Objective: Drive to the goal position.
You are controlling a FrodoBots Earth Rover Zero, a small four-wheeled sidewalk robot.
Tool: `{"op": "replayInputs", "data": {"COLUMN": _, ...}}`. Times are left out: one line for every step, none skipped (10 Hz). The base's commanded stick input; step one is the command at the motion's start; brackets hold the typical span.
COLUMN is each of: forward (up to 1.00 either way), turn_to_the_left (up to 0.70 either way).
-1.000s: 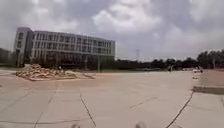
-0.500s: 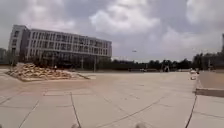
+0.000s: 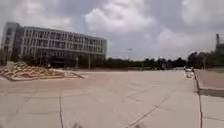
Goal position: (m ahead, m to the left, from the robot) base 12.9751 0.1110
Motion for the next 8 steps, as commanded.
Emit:
{"op": "replayInputs", "data": {"forward": 0.6, "turn_to_the_left": -0.15}}
{"op": "replayInputs", "data": {"forward": 0.6, "turn_to_the_left": -0.15}}
{"op": "replayInputs", "data": {"forward": 0.6, "turn_to_the_left": -0.15}}
{"op": "replayInputs", "data": {"forward": 0.6, "turn_to_the_left": -0.15}}
{"op": "replayInputs", "data": {"forward": 0.6, "turn_to_the_left": -0.15}}
{"op": "replayInputs", "data": {"forward": 0.6, "turn_to_the_left": -0.15}}
{"op": "replayInputs", "data": {"forward": 0.6, "turn_to_the_left": -0.15}}
{"op": "replayInputs", "data": {"forward": 0.6, "turn_to_the_left": -0.15}}
